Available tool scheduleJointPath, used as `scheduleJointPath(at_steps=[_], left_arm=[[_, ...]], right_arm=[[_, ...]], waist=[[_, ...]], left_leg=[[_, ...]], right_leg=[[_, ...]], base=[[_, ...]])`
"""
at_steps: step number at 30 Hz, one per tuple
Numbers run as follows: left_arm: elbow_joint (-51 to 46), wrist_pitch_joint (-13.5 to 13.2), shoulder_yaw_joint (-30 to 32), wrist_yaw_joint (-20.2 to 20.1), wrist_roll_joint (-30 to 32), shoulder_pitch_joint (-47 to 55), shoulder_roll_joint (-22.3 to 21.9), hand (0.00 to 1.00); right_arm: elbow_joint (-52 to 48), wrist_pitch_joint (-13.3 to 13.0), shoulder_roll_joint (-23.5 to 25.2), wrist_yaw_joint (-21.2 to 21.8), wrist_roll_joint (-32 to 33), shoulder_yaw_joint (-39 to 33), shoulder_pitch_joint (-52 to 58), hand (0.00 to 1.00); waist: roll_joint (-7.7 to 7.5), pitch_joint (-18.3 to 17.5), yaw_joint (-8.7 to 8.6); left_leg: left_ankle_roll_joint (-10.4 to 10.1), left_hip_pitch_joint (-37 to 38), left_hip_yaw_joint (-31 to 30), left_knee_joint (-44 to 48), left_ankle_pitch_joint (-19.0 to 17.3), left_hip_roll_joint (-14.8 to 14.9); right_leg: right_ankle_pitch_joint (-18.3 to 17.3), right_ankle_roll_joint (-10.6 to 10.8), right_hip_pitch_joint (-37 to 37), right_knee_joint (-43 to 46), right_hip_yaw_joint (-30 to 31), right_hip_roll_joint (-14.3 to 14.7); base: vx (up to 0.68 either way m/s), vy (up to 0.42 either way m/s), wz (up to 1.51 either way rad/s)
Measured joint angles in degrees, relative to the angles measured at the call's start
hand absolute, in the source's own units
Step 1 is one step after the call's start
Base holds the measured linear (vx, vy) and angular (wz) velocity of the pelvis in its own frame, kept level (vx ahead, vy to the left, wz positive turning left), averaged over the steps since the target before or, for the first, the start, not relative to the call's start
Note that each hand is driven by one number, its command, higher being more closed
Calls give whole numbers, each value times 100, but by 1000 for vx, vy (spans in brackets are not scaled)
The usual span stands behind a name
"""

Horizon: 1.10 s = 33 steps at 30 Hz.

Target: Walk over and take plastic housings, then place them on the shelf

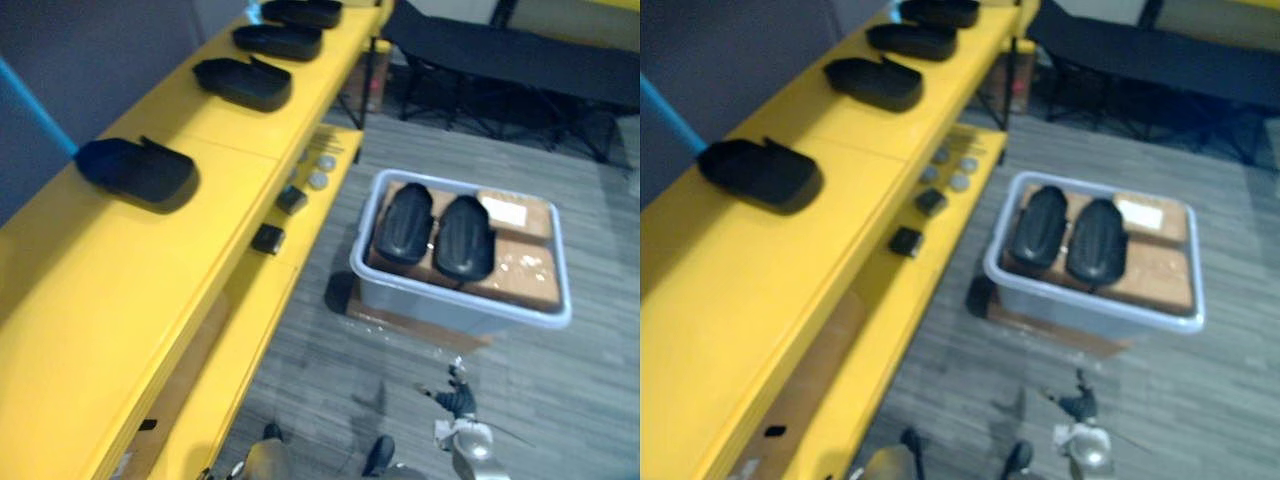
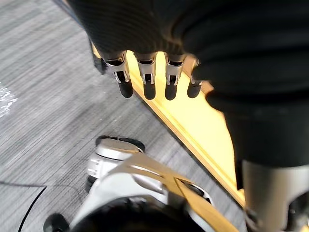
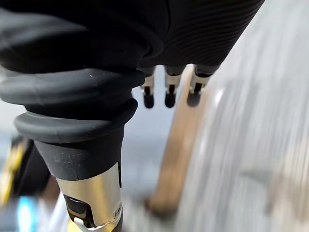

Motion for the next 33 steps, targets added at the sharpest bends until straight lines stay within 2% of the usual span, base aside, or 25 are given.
scheduleJointPath(at_steps=[1, 2, 3, 5, 6, 7, 8, 9, 10, 11, 12, 13, 14, 16, 17, 18, 24, 27, 29, 33], left_arm=[[-44, -228, -35, 1, -36, -76, -14, 0], [-116, -327, -54, -1, -107, -120, -11, 0], [-298, -518, -200, -11, -99, -252, 67, 0], [-575, -724, -610, -38, 315, -541, 287, 0], [-759, -775, -1102, -56, 627, -760, 424, 0], [-944, -748, -1662, -91, 986, -1005, 452, 0], [-1018, -706, -1934, -140, 1132, -1133, 438, 0], [-1159, -519, -2406, -250, 1351, -1417, 414, 0], [-1248, -255, -2776, -359, 1407, -1691, 318, 0], [-1301, -90, -2901, -399, 1366, -1787, 276, 0], [-1347, 194, -2958, -442, 1276, -1894, 213, 0], [-1295, 476, -2950, -437, 1068, -1952, 197, 0], [-1242, 637, -2945, -411, 916, -1979, 200, 0], [-863, 1154, -2759, -270, 306, -1980, 213, 0], [-752, 1289, -2646, -235, 170, -1953, 207, 0], [238, 1560, -1482, 378, -110, -1249, 388, 0], [230, 1549, -1452, 377, -109, -1216, 399, 0], [182, 1443, -1056, 357, -114, -1095, 335, 0], [102, 1441, -864, 320, -107, -1074, 314, 0], [52, 1399, -584, 289, -101, -1047, 315, 0]], right_arm=[[94, -159, 30, -99, -7, -185, 26, 0], [121, -223, 50, -144, -5, -253, 28, 0], [122, -356, 104, -167, 9, -404, 127, 0], [179, -389, 202, -150, 271, -580, 271, 0], [321, -389, 251, -144, 414, -632, 335, 0], [371, -387, 273, -130, 461, -643, 385, 0], [366, -386, 292, -116, 464, -656, 401, 0], [367, -368, 342, -57, 469, -687, 437, 0], [368, -346, 404, 23, 475, -695, 440, 0], [367, -333, 442, 60, 475, -685, 436, 0], [368, -302, 504, 148, 477, -630, 428, 0], [388, -246, 533, 244, 491, -544, 442, 0], [432, -214, 554, 274, 494, -544, 452, 0], [668, -93, 589, 386, 513, -554, 473, 0], [715, -90, 594, 408, 518, -557, 473, 0], [1041, -143, 891, 643, 607, -834, 662, 0], [1036, -140, 903, 644, 611, -841, 667, 0], [1036, -61, 875, 679, 617, -870, 610, 0], [1036, 184, 857, 757, 742, -960, 550, 0], [1021, 473, 736, 819, 1103, -960, 359, 0]], waist=[[-54, 30, -14], [-53, 30, -28], [-128, 80, -45], [-209, 123, -72], [-242, 115, -143], [-273, 92, -209], [-271, 80, -252], [-236, 57, -385], [-202, 33, -431], [-188, 25, -441], [-161, 1, -444], [-125, -20, -505], [-107, -30, -519], [-48, -61, -511], [-22, -77, -512], [-181, -474, -497], [-193, -477, -493], [-173, -470, -481], [-160, -467, -408], [-124, -406, -330]], left_leg=[[31, 29, -79, -33, -71, -90], [35, 46, -57, -51, -83, -109], [56, 57, -60, -58, -108, -168], [95, 56, -48, -47, -132, -220], [99, 63, -7, -26, -134, -262], [130, 94, 67, -13, -155, -333], [139, 94, 78, 16, -186, -380], [158, 92, 90, 86, -251, -427], [210, 94, 64, 182, -299, -463], [236, 96, 19, 248, -348, -472], [253, 125, -160, 351, -479, -469], [282, 142, -256, 441, -588, -431], [280, 160, -257, 476, -633, -429], [310, 284, -298, 483, -714, -408], [318, 288, -326, 481, -724, -408], [361, 797, -684, -354, -275, -687], [374, 777, -712, -371, -261, -679], [346, 779, -742, -456, -225, -699], [359, 779, -652, -458, -240, -696], [351, 880, -241, -327, -379, -639]], right_leg=[[11, 18, -86, -77, 271, 38], [17, 27, -116, -124, 360, 48], [20, 31, -200, -155, 467, 49], [28, 43, -295, -154, 599, 41], [77, 55, -318, -155, 665, 10], [281, 33, -340, -154, 770, -71], [363, 39, -349, -155, 786, -114], [468, 28, -353, -155, 822, -149], [479, 39, -363, -155, 909, -152], [490, 48, -362, -156, 958, -143], [530, 47, -358, -155, 1072, -121], [564, 29, -320, -151, 1086, -48], [568, 29, -288, -126, 1082, -31], [567, 28, -150, -110, 969, 6], [567, 28, -129, -109, 868, 5], [359, 99, 450, -110, -34, -373], [290, 108, 442, -111, -73, -365], [272, 114, 429, -111, -124, -383], [288, 124, 353, -110, -33, -339], [362, 58, 127, 35, 420, -216]], base=[[-104, 63, -93], [-116, 80, -102], [-93, 72, -79], [-65, 71, -51], [-19, 82, -22], [-3, 94, -19], [18, 85, -19], [55, 84, -24], [71, 75, -31], [117, 69, -52], [128, 16, -50], [139, 18, -40], [125, 15, -14], [110, 34, 2], [54, 10, 5], [-9, -10, 3], [-63, -29, 1], [-14, -8, 6], [14, -2, -19], [62, 29, -70]])
